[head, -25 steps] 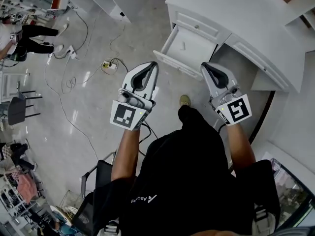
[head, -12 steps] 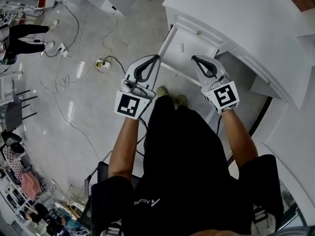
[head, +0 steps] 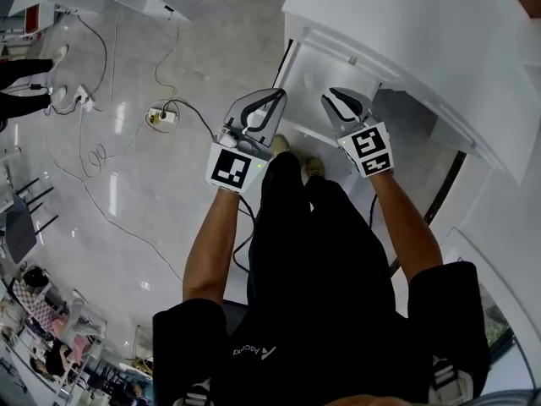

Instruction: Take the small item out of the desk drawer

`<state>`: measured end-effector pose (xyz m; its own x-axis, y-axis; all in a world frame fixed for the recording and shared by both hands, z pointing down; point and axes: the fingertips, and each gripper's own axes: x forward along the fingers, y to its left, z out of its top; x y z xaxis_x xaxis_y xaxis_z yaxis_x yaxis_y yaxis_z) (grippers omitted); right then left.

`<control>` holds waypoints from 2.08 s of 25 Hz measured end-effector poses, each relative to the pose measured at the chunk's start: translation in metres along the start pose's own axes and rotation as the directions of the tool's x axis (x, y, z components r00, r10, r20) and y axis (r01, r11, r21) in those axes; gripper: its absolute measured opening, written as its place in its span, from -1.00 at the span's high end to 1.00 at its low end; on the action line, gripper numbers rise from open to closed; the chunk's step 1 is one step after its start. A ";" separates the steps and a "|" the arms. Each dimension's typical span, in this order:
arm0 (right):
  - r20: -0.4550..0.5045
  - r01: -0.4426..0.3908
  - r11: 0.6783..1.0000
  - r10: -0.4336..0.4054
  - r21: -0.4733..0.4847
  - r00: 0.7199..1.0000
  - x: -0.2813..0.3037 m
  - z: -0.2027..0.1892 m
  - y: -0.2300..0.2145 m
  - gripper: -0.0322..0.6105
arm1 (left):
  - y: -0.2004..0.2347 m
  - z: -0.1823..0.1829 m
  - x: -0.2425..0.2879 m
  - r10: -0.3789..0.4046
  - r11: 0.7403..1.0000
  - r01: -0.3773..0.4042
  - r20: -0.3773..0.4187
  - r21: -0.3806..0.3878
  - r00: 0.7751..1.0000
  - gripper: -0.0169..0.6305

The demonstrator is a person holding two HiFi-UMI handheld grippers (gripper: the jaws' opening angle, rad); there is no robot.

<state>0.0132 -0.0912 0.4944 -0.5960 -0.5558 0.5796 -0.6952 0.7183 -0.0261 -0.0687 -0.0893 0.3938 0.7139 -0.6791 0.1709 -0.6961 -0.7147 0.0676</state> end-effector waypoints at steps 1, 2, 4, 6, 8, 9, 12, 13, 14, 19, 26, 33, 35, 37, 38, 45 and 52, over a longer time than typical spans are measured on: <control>-0.029 0.010 1.000 -0.010 0.006 1.000 0.013 -0.008 -0.004 0.65 | 0.008 -0.008 0.005 -0.009 1.000 0.009 -0.004 -0.009 1.000 0.95; -0.056 0.019 1.000 -0.019 0.011 0.998 0.026 -0.017 -0.008 0.62 | 0.016 -0.016 0.010 -0.016 1.000 0.015 -0.010 -0.017 1.000 0.95; -0.102 0.034 0.999 -0.031 0.026 0.994 0.051 -0.036 -0.015 0.56 | 0.028 -0.034 0.021 -0.029 0.999 0.029 -0.026 -0.027 0.999 0.95; -0.141 0.041 0.998 -0.034 0.051 0.989 0.074 -0.054 -0.021 0.52 | 0.037 -0.053 0.030 -0.045 0.999 0.043 -0.044 -0.034 0.998 0.95; -0.180 0.049 0.996 -0.035 0.072 0.983 0.096 -0.073 -0.026 0.49 | 0.043 -0.071 0.038 -0.056 0.998 0.054 -0.061 -0.045 0.997 0.95; -0.200 0.053 0.995 -0.036 0.080 0.979 0.107 -0.085 -0.029 0.46 | 0.047 -0.080 0.042 -0.060 0.997 0.056 -0.069 -0.051 0.996 0.95; -0.259 0.066 0.993 -0.039 0.096 0.965 0.140 -0.120 -0.038 0.35 | 0.059 -0.109 0.053 -0.057 0.996 0.051 -0.086 -0.070 0.995 0.95; -0.278 0.070 0.992 -0.039 0.101 0.960 0.150 -0.132 -0.041 0.32 | 0.062 -0.118 0.057 -0.056 0.996 0.049 -0.088 -0.076 0.995 0.95; -0.297 0.073 0.992 -0.038 0.107 0.954 0.160 -0.144 -0.043 0.30 | 0.066 -0.128 0.061 -0.057 0.996 0.049 -0.090 -0.080 0.994 0.95; -0.399 0.091 0.987 -0.030 0.135 0.917 0.198 -0.199 -0.051 0.24 | 0.078 -0.167 0.077 -0.067 0.993 0.056 -0.105 -0.100 0.992 0.95; -0.498 0.122 0.976 -0.016 0.180 0.867 0.245 -0.249 -0.064 0.19 | 0.094 -0.195 0.093 -0.067 0.991 0.053 -0.110 -0.126 0.992 0.95; -0.560 0.144 0.972 -0.016 0.185 0.828 0.271 -0.275 -0.069 0.19 | 0.104 -0.212 0.090 -0.069 0.988 0.048 -0.137 -0.150 0.988 0.95; -0.575 0.150 0.972 -0.020 0.180 0.818 0.274 -0.280 -0.070 0.26 | 0.108 -0.214 0.089 -0.069 0.988 0.048 -0.143 -0.147 0.987 0.95; -0.582 0.144 0.975 -0.021 0.167 0.813 0.274 -0.281 -0.069 0.32 | 0.111 -0.216 0.088 -0.070 0.988 0.048 -0.149 -0.147 0.986 0.95; -0.581 0.139 0.977 -0.019 0.163 0.814 0.274 -0.280 -0.068 0.33 | 0.112 -0.216 0.088 -0.070 0.988 0.047 -0.150 -0.148 0.986 0.95; -0.430 0.108 0.969 -0.002 0.224 0.903 0.235 -0.220 -0.056 0.37 | 0.102 -0.186 0.086 -0.071 0.988 0.052 -0.135 -0.144 0.988 0.95; -0.161 0.040 0.962 0.004 0.270 0.987 0.140 -0.099 -0.040 0.37 | 0.067 -0.117 0.075 -0.082 0.984 0.065 -0.100 -0.163 0.992 0.95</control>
<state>-0.0032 -0.1566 0.6571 -0.5265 -0.4780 0.7031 -0.8011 0.5558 -0.2221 -0.0712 -0.1686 0.5265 0.7572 -0.5980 0.2627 -0.6515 -0.7204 0.2379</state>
